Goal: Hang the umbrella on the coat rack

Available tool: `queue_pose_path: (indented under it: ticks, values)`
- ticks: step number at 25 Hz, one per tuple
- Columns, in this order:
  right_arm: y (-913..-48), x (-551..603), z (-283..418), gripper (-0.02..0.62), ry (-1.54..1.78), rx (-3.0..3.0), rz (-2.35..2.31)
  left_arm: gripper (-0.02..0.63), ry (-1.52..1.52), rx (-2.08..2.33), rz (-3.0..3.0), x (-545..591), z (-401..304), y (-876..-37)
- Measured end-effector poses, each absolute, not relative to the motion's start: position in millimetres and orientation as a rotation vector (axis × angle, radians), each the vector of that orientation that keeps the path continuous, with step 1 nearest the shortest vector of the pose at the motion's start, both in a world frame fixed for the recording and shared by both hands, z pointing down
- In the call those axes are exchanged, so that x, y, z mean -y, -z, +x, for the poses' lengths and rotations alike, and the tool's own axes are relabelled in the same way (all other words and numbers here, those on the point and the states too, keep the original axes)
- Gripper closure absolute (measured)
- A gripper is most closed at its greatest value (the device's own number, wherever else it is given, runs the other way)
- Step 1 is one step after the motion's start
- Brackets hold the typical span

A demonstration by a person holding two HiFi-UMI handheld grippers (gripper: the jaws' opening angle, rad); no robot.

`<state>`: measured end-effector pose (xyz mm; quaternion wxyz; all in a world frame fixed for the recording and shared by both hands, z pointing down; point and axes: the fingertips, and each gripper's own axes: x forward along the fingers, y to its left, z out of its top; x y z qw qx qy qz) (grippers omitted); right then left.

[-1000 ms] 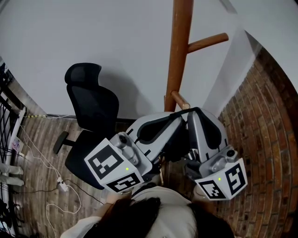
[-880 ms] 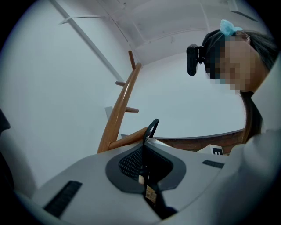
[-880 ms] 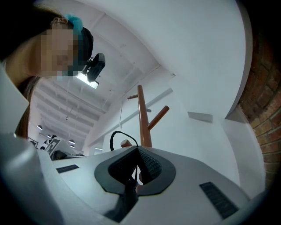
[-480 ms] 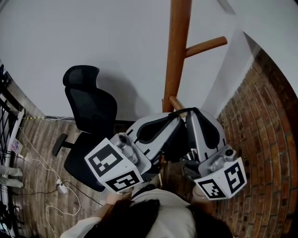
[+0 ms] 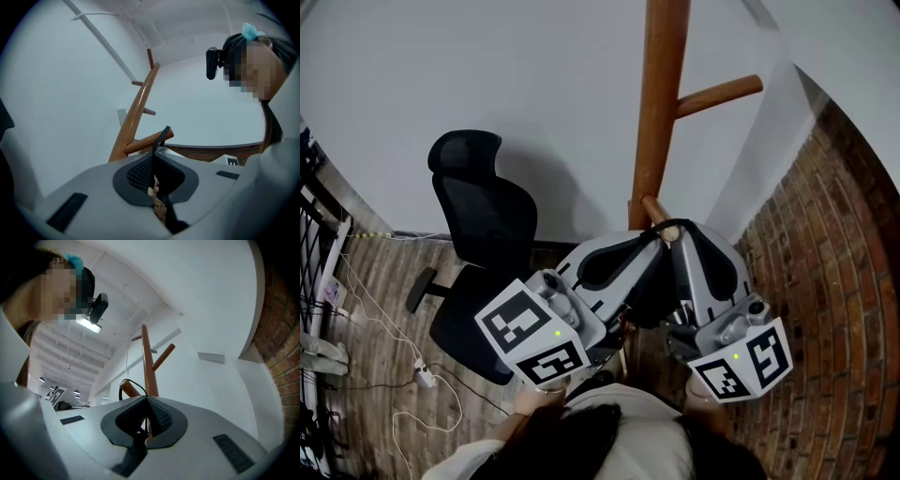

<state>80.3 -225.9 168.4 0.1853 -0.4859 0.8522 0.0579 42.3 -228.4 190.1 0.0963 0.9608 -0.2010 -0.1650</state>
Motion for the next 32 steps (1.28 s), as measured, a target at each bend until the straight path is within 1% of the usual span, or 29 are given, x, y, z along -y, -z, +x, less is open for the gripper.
queue_pose_path:
  ticks: [32]
  values:
    - [-199.6, 240.0, 74.0, 0.560, -0.076, -2.414, -1.437, 0.595, 0.393, 0.600, 2.804, 238.9, 44.3, -222.3]
